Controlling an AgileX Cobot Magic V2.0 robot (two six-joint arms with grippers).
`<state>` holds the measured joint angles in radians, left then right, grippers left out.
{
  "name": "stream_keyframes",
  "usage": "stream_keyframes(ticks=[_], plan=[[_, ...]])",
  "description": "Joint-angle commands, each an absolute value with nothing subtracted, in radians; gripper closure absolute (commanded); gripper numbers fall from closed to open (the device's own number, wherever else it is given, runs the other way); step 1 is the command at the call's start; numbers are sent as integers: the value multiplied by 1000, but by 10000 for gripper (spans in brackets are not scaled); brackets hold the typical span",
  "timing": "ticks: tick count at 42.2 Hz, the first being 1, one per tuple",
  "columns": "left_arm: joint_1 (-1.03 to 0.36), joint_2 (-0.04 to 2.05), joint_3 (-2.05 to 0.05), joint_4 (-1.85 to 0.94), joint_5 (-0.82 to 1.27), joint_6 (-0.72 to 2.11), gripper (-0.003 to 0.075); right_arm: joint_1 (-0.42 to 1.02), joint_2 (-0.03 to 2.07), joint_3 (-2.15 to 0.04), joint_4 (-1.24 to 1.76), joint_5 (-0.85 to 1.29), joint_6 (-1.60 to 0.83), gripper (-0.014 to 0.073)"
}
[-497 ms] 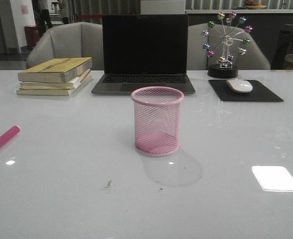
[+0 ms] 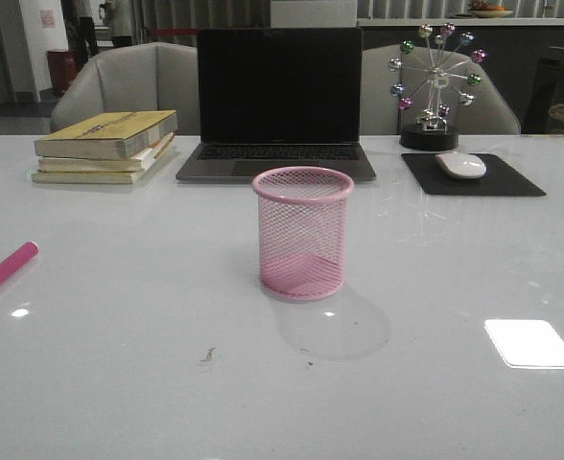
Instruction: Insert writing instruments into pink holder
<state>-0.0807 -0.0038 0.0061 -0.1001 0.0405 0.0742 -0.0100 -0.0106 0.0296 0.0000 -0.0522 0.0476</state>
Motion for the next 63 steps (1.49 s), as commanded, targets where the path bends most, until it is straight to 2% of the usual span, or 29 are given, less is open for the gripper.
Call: stream_keyframes(ticks=[1,16,22,32,44,57,63], plan=[[-81,-23,10,-103,-46,73,629,-14,-30,23,-13,-143,43,536],[-81,-23,0,-99,-91,73,629,-14,-30,21,-13,-162,43,536],[-81,-21,-114,-99,-81,73,629,-14,-30,-70,-13,-153,43,536],[-81,84,-434,-99,140,73,629,-14,31,-383,-13,98,43,536],[-81,382,-805,-103,563,73,629,-14,262,-711,-13,441,43,536],[-81,562,-804,-105,705,73,629,-14,425,-717,-13,711,43,536],[-81,620,-779,-107,714,73,629,-14,478,-673,-13,731,43,536]])
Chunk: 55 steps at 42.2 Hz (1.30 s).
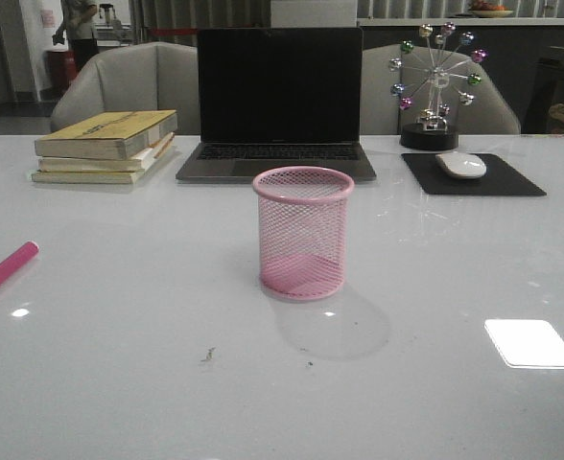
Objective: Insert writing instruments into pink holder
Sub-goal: 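Grasp the green highlighter upright with the right gripper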
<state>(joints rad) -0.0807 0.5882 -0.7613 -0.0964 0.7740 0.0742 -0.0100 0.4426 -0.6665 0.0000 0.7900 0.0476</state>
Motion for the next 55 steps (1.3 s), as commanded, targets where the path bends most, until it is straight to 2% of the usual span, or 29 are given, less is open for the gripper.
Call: stream_keyframes(ticks=[1,6,9,12,16,20,35,55], plan=[[-81,630,-774,-107,716,73,629,-14,487,-663,-13,731,43,536],[-81,661,-757,-107,701,73,626,-14,526,-637,-13,747,43,533],[-85,669,-746,-116,682,73,573,-14,553,-634,-13,751,43,487],[-108,669,-737,-123,665,77,444,-14,580,-634,-13,745,43,366],[-180,669,-733,-123,659,101,227,-14,623,-634,-18,722,43,176],[-275,669,-731,-123,653,112,143,-24,687,-642,-18,708,47,106],[-567,669,-731,-123,653,129,218,-177,1122,-835,-17,718,47,106],[-608,669,-731,-124,652,129,309,-190,1695,-1245,-8,822,9,106]])
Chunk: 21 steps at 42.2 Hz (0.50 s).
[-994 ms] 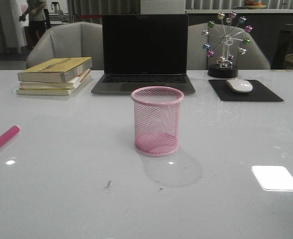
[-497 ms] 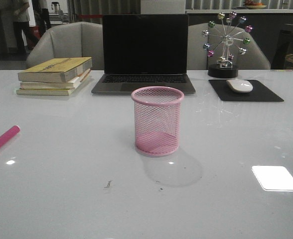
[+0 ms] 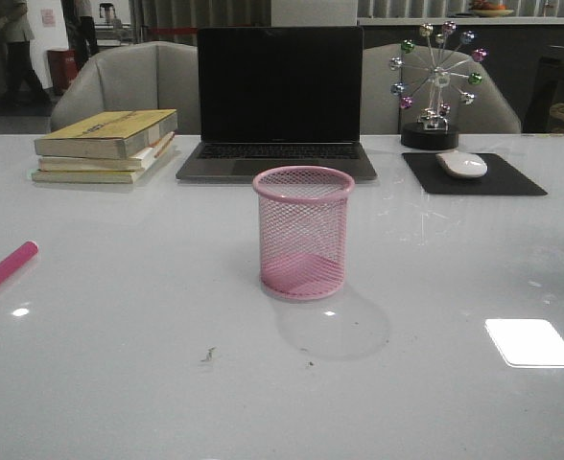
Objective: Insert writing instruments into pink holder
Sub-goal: 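Grasp the green highlighter upright with the right gripper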
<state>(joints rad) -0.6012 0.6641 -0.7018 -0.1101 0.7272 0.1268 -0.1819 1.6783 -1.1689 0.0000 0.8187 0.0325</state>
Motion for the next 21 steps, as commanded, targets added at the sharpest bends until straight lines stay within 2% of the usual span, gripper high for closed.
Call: stream_keyframes(ticks=[1,21], plan=[[-608,669,-731,-124,652,129,313,-190,1720,-1265,-8,829,7,106],[-608,669,-731,-124,652,129,394,-190,1945,-1473,75,860,-70,106]])
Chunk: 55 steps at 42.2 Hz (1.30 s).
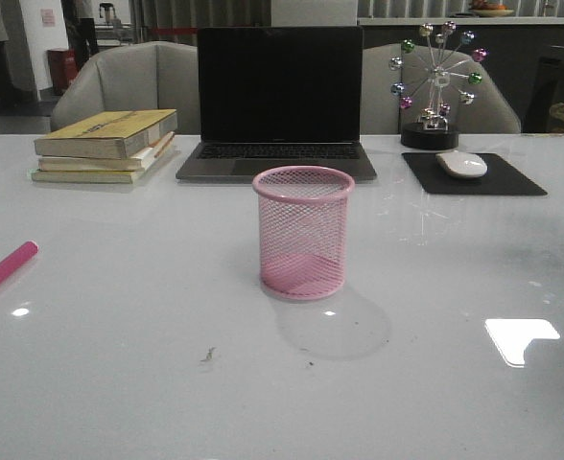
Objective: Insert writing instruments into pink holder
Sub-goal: 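Grasp the green highlighter upright with the right gripper, then carry the green highlighter over the pink holder and drop it in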
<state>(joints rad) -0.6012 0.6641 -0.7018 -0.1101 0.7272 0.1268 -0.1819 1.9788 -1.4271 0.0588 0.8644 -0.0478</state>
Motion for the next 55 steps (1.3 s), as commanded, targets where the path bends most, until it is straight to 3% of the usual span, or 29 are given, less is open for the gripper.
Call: stream_keyframes(ticks=[1,15,26,48,55], plan=[[-608,669,-731,-124,652,129,395,-190,1950,-1477,75,860,-70,106],[-608,669,-731,-124,652,129,468,-190,2001,-1501,68,848,-77,112],[-608,669,-731,-124,651,129,540,-190,2001,-1503,68,844,-87,331],[-608,669,-731,-124,651,129,629,-190,2002,-1503,68,870,-104,340],[-608,669,-731,-124,651,129,629,-190,2000,-1503,68,871,-104,421]])
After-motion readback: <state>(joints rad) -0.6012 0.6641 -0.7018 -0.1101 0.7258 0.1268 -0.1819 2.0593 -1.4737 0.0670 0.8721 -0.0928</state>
